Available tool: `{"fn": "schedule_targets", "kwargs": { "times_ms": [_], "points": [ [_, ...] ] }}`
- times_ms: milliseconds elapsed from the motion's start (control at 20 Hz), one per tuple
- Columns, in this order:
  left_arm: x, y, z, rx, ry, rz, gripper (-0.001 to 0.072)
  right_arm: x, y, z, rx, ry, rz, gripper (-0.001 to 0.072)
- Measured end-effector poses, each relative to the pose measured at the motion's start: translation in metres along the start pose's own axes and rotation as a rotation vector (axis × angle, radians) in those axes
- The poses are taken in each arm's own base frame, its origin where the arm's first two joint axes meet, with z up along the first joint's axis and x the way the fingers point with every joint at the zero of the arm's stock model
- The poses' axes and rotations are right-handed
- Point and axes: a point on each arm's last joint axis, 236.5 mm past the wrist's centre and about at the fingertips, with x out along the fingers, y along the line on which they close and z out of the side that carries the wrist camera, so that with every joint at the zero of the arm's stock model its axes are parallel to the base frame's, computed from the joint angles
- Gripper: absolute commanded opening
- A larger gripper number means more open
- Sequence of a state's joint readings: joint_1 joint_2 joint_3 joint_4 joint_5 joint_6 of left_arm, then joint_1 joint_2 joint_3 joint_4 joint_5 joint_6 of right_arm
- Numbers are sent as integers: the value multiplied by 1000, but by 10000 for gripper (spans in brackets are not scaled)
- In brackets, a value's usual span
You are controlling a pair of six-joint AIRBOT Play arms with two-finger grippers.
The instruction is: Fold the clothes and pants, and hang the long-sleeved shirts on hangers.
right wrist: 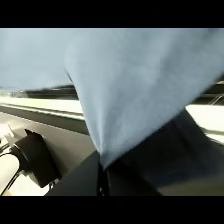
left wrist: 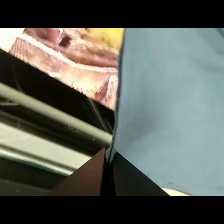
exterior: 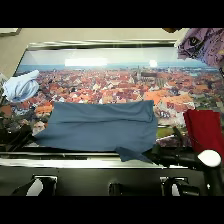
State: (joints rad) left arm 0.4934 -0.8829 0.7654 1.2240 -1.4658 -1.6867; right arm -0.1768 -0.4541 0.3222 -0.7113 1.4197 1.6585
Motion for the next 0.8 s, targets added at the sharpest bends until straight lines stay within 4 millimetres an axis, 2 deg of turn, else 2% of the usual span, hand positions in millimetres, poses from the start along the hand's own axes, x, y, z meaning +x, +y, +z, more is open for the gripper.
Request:
{"fn": "schedule_targets", "kwargs": {
  "times_ms": [100, 300, 400, 550, 800],
  "points": [
    [-3, -5, 2, 27, -34, -3, 12, -12, 12, 3, -28, -55, 1, 23],
    [1, -26, 17, 93, -105, -34, 12, -24, 29, 39, -75, -126, -6, 24],
    [9, -38, 29, 127, -134, -42, 12, -24, 32, 65, -100, -128, -19, 24],
    [22, -53, 49, 155, -167, -53, 12, -21, 37, 115, -138, -131, -42, 24],
    [43, -74, 93, 172, -209, -58, 12, -3, 29, 189, -166, -103, -76, 24]
  ]
}}
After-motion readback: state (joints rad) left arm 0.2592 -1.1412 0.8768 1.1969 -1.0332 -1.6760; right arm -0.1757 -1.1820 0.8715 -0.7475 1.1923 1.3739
